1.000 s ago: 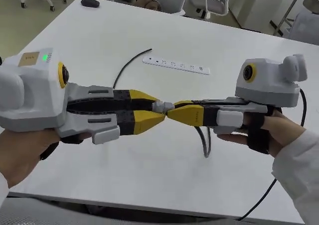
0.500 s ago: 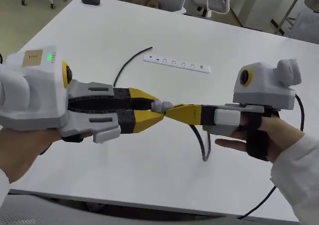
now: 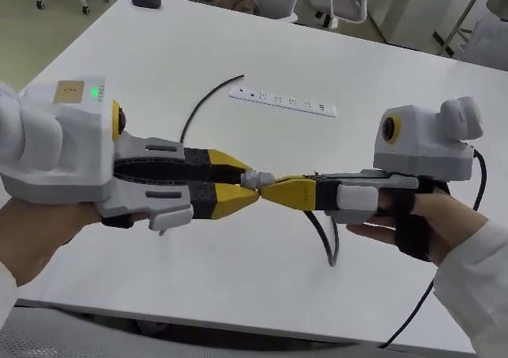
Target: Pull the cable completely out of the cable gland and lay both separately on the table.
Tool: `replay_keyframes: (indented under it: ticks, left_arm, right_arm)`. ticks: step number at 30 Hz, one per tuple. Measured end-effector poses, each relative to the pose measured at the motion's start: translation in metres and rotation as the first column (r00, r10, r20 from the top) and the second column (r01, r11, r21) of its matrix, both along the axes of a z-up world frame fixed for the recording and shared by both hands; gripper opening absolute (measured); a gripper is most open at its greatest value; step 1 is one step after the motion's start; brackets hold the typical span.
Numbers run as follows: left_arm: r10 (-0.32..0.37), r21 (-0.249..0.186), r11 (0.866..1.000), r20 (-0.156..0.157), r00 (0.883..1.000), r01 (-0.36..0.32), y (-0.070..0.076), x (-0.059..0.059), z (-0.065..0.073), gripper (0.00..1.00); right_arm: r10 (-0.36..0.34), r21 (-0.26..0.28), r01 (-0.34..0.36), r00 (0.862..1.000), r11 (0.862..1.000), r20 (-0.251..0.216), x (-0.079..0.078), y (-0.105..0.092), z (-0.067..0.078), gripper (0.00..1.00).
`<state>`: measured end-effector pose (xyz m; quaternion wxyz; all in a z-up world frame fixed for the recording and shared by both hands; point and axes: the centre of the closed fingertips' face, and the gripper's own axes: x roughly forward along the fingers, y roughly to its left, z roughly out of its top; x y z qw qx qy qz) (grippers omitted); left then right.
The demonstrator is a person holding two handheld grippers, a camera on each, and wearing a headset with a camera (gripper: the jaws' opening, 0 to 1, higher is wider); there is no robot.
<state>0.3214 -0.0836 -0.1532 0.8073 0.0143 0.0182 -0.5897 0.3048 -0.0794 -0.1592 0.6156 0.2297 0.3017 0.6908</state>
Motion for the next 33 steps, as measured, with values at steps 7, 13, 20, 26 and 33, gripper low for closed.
replay_keyframes:
  ticks: [7,13,20,26,33]
  left_arm:
    - [0.025,0.000,1.000,0.071,0.997,-0.025,0.004,0.003,0.005,0.15]
    - [0.020,-0.023,1.000,0.059,0.998,-0.018,0.004,0.002,0.008,0.15]
    - [0.019,-0.036,0.999,0.042,0.999,-0.018,0.005,0.003,0.008,0.15]
    - [0.004,-0.039,0.999,0.040,0.999,-0.003,0.003,0.000,0.008,0.15]
    - [-0.004,-0.078,0.997,0.002,1.000,0.004,0.003,0.001,0.011,0.15]
  right_arm:
    - [-0.046,0.014,0.045,0.996,0.999,0.079,0.007,0.003,0.003,0.14]
    - [-0.052,0.040,0.046,0.987,0.998,0.150,0.006,0.004,0.008,0.12]
    - [-0.061,0.072,0.053,0.992,0.996,0.113,0.009,0.005,0.008,0.13]
    - [-0.072,0.116,0.064,0.995,0.991,0.064,0.010,0.001,0.013,0.14]
    - [-0.071,0.118,0.058,0.991,0.991,0.111,0.006,0.005,0.013,0.13]
